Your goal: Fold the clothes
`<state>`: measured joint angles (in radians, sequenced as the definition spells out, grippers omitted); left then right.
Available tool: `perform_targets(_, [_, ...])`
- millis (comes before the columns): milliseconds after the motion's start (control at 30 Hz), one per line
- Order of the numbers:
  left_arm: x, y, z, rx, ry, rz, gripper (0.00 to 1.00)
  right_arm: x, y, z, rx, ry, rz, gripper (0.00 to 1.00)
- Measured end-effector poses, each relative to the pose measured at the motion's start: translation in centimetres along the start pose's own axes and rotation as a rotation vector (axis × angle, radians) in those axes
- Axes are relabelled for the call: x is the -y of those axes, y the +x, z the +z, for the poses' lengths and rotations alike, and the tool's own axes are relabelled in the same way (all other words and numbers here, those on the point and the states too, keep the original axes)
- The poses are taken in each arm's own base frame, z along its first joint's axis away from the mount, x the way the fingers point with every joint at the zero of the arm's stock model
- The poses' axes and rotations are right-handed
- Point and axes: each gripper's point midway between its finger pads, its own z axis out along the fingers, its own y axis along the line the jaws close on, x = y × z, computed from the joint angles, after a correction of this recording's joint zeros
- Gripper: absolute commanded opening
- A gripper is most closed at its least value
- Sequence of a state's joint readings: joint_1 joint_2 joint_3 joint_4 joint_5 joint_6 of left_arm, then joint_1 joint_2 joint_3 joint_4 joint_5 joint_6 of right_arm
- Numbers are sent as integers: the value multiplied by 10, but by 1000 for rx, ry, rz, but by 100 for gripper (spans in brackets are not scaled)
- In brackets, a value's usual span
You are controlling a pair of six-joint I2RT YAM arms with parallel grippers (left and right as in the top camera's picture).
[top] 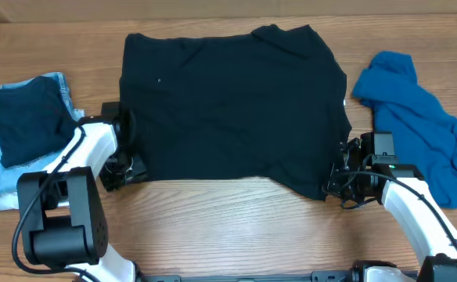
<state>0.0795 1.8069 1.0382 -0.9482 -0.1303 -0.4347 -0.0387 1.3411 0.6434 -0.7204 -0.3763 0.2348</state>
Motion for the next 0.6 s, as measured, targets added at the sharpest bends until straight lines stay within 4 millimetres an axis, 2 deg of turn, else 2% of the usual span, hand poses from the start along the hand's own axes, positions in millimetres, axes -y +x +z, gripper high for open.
perform_targets(167, [2,-5,1,37,19,20,55,0,1,0,-5,1,2,4])
perform_targets(267, [5,-13,0,73,32,28,51,0,1,0,-5,1,3,4])
perform_targets(300, [6,-14,0,77,35,30,47,0,1,0,-5,1,2,4])
perform_targets(400, [9,-16,0,84,57,32,10,1,3,0,-12,4,6,4])
perform_targets(433, [10,-17,0,85,61,33,4,1,3,0,-12,3,5,4])
perform_targets(600, [10,-16,0,85,60,33,4,1,3,0,-11,4,5,4])
